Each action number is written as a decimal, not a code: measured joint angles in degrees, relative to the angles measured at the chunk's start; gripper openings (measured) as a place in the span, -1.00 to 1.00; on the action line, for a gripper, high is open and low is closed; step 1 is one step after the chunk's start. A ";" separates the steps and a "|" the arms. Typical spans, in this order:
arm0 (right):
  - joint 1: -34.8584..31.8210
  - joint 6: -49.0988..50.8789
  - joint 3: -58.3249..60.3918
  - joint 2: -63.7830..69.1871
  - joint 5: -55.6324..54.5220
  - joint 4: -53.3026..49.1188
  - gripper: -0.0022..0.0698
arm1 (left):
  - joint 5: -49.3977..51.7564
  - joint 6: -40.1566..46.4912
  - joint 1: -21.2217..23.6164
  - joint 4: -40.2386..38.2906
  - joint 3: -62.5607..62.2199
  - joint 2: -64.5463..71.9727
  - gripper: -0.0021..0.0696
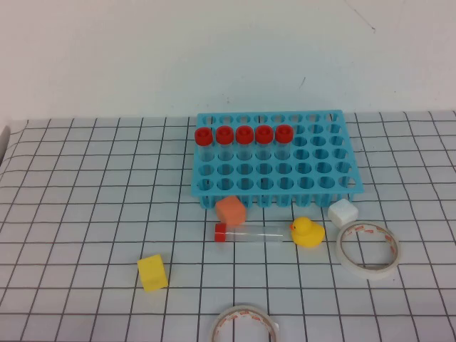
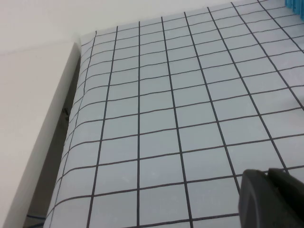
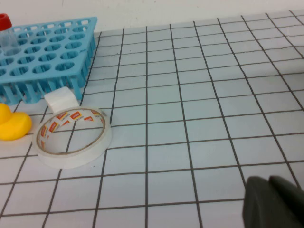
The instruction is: Place the test tubes
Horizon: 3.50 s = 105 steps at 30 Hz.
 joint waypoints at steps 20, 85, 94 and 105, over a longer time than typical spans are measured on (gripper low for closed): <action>0.00 0.00 0.00 0.00 0.00 -0.34 -0.94 | 0.00 0.00 0.00 0.00 0.00 -0.03 -0.95; 0.00 -5.10 0.20 0.00 0.69 43.69 -0.94 | 25.97 34.40 0.03 -40.27 -34.08 33.00 -0.95; 0.00 -6.14 0.20 0.00 0.69 43.69 -0.94 | 35.50 40.93 -6.11 -25.59 -52.04 56.04 -0.95; 0.00 -7.12 0.20 0.00 0.69 43.69 -0.94 | 42.97 28.55 -33.00 3.03 -70.39 78.08 -0.95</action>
